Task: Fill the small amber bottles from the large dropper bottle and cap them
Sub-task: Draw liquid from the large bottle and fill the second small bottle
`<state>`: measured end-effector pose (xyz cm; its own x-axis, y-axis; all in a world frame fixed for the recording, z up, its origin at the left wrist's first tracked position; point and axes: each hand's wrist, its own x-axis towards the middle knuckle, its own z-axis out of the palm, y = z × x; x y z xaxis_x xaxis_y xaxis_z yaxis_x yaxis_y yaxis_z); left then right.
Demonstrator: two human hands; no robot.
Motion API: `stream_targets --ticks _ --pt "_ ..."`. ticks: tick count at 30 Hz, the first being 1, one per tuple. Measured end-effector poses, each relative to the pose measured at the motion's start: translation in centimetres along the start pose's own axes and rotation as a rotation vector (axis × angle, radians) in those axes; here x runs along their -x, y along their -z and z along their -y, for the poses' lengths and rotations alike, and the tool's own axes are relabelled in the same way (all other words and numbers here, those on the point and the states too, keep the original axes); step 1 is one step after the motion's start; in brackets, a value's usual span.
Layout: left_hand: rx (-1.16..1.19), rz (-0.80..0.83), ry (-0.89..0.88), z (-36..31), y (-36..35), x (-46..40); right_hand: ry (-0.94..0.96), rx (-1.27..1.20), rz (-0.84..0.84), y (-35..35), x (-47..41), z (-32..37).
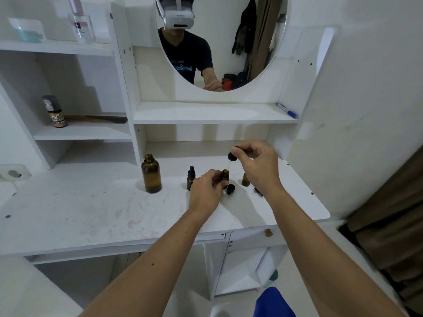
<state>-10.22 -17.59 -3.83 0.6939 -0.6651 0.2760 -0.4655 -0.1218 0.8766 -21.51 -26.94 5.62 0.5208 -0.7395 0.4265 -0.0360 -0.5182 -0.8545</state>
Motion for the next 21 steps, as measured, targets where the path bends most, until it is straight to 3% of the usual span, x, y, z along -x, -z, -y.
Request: stream_targets --ticks 13,21 --pt "-0.043 0.006 -0.004 0.0 1.1 1.4 0.011 -0.073 -0.013 1.1 0.0 2.5" --pt "0.057 0.016 0.029 1.2 8.3 6.8 0.128 -0.184 0.03 -0.9 -0.3 6.6"
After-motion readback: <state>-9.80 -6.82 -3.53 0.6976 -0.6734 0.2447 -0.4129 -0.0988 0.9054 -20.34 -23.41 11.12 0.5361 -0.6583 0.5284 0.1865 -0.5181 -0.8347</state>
